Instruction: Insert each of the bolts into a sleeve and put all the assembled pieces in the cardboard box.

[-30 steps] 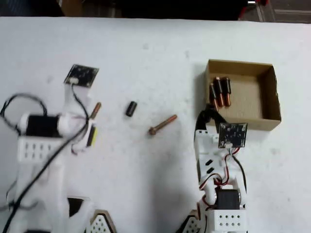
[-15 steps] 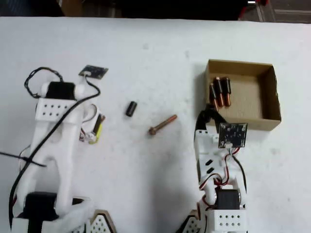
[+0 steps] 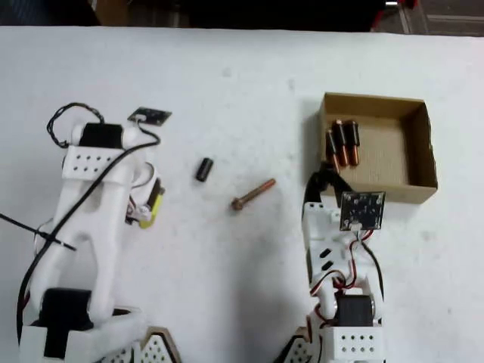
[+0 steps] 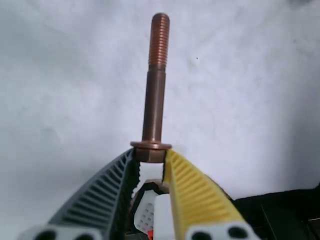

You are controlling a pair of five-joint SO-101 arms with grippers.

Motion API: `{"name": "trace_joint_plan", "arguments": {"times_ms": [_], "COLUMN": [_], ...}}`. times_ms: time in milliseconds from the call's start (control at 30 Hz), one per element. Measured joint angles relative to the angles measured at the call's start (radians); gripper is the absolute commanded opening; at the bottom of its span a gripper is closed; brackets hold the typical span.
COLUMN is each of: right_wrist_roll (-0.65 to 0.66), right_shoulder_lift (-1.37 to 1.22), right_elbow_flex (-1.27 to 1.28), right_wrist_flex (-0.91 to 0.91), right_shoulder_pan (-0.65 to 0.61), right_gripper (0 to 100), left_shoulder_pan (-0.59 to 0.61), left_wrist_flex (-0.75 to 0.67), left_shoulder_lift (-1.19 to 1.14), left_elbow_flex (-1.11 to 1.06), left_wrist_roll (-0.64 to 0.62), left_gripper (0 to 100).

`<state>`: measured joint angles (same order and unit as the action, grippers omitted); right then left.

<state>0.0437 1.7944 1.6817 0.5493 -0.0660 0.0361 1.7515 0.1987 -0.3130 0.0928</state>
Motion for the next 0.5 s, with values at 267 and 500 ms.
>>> {"name": "trace_joint_plan", "arguments": {"times_ms": [267,500], "right_wrist_roll": [0.0,0.0], "right_shoulder_lift": [0.0,0.0], "right_elbow_flex": [0.0,0.0], "right_wrist_flex": [0.0,0.0], "right_shoulder_pan": [0.0,0.0], "right_gripper": [1.6,1.6], "left_shoulder_pan": [0.0,0.0], "left_wrist_flex": [-0.002,-0.049], "left_shoulder_lift": [0.0,0.0], "left_elbow_flex": [0.0,0.0], "left_wrist_roll": [0.0,0.002], "left_gripper": [2,2]}}
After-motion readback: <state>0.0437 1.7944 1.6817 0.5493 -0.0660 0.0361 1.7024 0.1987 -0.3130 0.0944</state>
